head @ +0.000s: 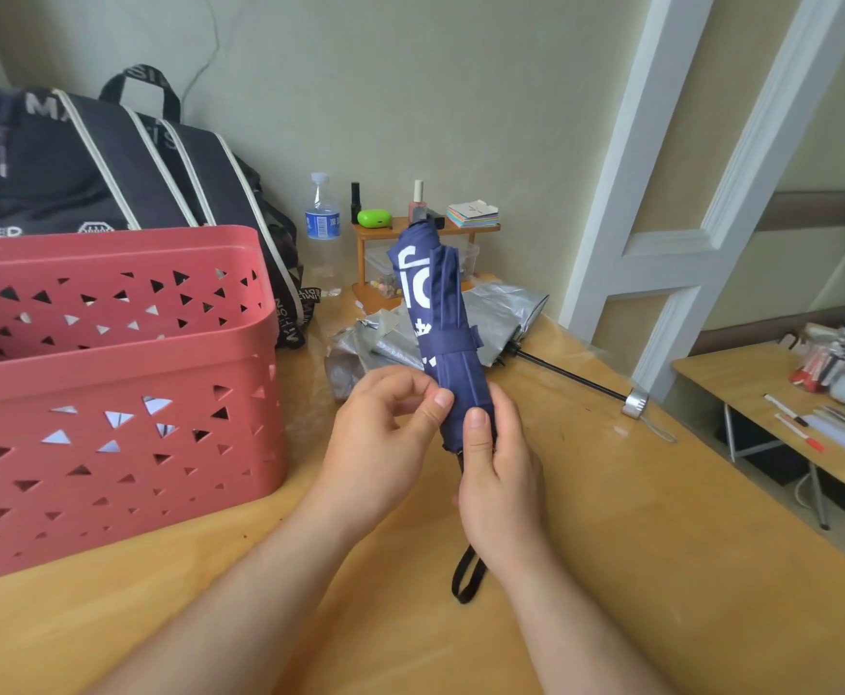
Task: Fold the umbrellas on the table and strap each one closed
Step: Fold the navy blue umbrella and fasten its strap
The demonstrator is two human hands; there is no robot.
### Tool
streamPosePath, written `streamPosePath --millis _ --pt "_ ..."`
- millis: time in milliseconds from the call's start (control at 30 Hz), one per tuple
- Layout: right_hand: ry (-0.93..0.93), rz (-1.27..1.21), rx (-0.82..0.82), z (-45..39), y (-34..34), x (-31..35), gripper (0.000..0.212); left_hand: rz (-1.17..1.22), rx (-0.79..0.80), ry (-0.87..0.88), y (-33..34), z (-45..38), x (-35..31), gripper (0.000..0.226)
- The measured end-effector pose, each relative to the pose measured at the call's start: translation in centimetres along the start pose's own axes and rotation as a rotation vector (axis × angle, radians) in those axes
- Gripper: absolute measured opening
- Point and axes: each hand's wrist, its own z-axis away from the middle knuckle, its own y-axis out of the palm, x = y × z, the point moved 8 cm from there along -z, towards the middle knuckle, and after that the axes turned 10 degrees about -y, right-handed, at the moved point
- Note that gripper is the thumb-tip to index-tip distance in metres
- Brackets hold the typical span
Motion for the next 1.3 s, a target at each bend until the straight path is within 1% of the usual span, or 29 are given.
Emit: streamPosePath --millis 67,133,233,267,300,333,367,400,467,533,633,733,800,867,900,967,1033,1100,1133,1167,1267,1300 --pt "0.027 -0.106 0.003 0.1 0.2 0.2 0.032 0.029 0.026 -0.015 0.1 -0.3 0.3 0.016" --pt "0.082 -0.298 0.019 0.2 0.7 0.5 0.028 0.068 0.038 -0.040 0.0 -0.7 0.4 0.015" --pt "0.131 -0.399 0.045 0.2 1.1 0.5 0.027 0.109 0.065 -0.018 -0.3 -0.8 0.4 0.012" --pt "0.170 -0.435 0.055 0.3 1.3 0.3 0.032 0.112 0.074 -0.011 -0.3 -0.8 0.5 0.013" --pt "0.230 -0.482 0.067 0.4 1.6 0.1 0.047 0.103 0.089 -0.004 -0.2 -0.8 0.7 0.015" --pt "0.291 -0.514 0.093 0.6 2.0 -0.3 0.067 0.093 0.112 -0.002 0.0 -0.7 0.8 0.016" --pt "0.335 -0.514 0.132 0.8 2.3 -0.5 0.081 0.096 0.135 -0.005 0.2 -0.5 0.9 0.017" --pt "0.356 -0.493 0.163 0.9 2.4 -0.6 0.085 0.099 0.155 -0.012 0.4 -0.4 1.0 0.019" --pt "0.351 -0.463 0.158 0.8 2.2 -0.7 0.080 0.096 0.168 -0.026 0.6 -0.3 0.9 0.017" --pt "0.318 -0.433 0.111 0.7 1.8 -0.6 0.077 0.116 0.147 -0.014 0.6 0.0 0.6 0.010" --pt "0.278 -0.400 0.045 0.7 1.5 -0.9 0.071 0.036 0.042 0.042 0.0 -0.1 0.1 0.019" --pt "0.205 -0.333 0.011 0.4 1.0 -0.8 0.058 -0.030 -0.093 0.064 -1.1 -0.1 -0.2 0.026" --pt "0.162 -0.279 0.015 0.3 0.8 -0.6 0.047 -0.064 -0.140 0.063 -1.4 -0.1 -0.4 0.028" --pt "0.142 -0.220 0.010 0.3 0.6 -0.5 0.037 -0.099 -0.156 0.057 -1.4 0.1 -0.5 0.024" --pt "0.141 -0.200 0.001 0.4 0.4 -0.5 0.034 -0.095 -0.151 0.038 -1.3 0.1 -0.4 0.020" --pt "0.146 -0.185 -0.022 0.3 0.1 -0.4 0.033 -0.012 -0.112 -0.030 -1.0 0.1 0.0 0.015" --pt "0.140 -0.166 -0.037 0.3 -0.2 -0.3 0.036 0.075 -0.039 -0.077 -0.5 0.3 0.0 0.012" --pt "0.149 -0.173 -0.047 0.3 -0.3 -0.3 0.040 0.099 0.016 -0.085 0.1 0.3 0.0 0.010" --pt "0.164 -0.188 -0.047 0.4 -0.2 -0.3 0.041 0.096 0.034 -0.087 0.4 0.3 0.2 0.013" --pt "0.187 -0.222 -0.045 0.5 0.0 -0.2 0.042 0.090 0.048 -0.091 0.5 0.2 0.5 0.015" --pt "0.295 -0.411 -0.019 0.8 0.9 -0.3 0.035 0.069 0.080 -0.089 0.8 0.0 1.2 0.009" --pt "0.320 -0.445 0.001 0.8 1.1 -0.2 0.035 0.070 0.081 -0.087 0.8 0.0 1.3 0.011"
